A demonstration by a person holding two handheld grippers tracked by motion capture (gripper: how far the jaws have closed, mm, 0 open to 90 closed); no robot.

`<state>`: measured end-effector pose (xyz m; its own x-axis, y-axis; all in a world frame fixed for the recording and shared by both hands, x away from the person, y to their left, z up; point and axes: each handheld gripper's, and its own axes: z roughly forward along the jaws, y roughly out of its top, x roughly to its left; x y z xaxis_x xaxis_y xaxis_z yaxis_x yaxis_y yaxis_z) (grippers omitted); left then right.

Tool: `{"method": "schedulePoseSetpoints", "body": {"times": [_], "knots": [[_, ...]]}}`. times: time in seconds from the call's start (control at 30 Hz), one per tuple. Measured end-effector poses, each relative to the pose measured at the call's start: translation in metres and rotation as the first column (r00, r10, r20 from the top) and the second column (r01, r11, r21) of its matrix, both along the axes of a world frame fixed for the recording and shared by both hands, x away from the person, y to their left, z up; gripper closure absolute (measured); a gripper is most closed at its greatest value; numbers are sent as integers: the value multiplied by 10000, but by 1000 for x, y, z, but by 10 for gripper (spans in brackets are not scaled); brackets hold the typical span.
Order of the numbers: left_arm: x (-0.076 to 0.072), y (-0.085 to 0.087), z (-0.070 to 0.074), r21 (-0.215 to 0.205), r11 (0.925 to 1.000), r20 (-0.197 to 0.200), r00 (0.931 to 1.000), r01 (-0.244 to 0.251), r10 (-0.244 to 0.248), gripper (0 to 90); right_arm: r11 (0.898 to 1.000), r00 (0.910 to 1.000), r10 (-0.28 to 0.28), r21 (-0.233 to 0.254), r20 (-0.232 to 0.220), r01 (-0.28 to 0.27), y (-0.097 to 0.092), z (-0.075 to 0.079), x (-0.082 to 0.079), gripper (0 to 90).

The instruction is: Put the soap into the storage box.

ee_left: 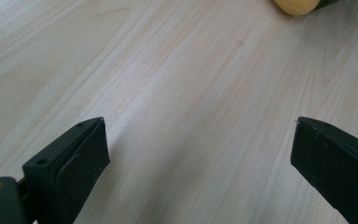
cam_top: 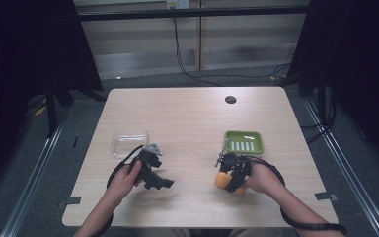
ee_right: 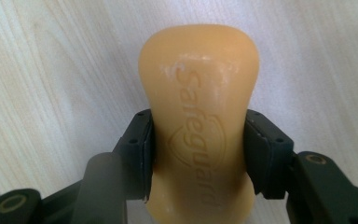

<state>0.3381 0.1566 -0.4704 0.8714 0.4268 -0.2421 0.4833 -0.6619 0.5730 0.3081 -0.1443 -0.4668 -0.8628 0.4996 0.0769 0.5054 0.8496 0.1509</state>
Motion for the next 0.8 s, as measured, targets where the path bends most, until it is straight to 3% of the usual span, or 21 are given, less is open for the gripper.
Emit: {"method": "schedulePoseSetpoints", "body": {"times": [0.47, 0.8], "knots": [[0, -1, 0, 113, 9998, 39, 9999, 137, -138, 41, 9995, 9989, -220, 204, -418, 229, -9, 11, 7, 498], [0, -2, -2, 107, 9998, -51, 9999, 143, -143, 41, 9979, 9987, -409, 499, -296, 423, -15, 15, 8, 499]]}}
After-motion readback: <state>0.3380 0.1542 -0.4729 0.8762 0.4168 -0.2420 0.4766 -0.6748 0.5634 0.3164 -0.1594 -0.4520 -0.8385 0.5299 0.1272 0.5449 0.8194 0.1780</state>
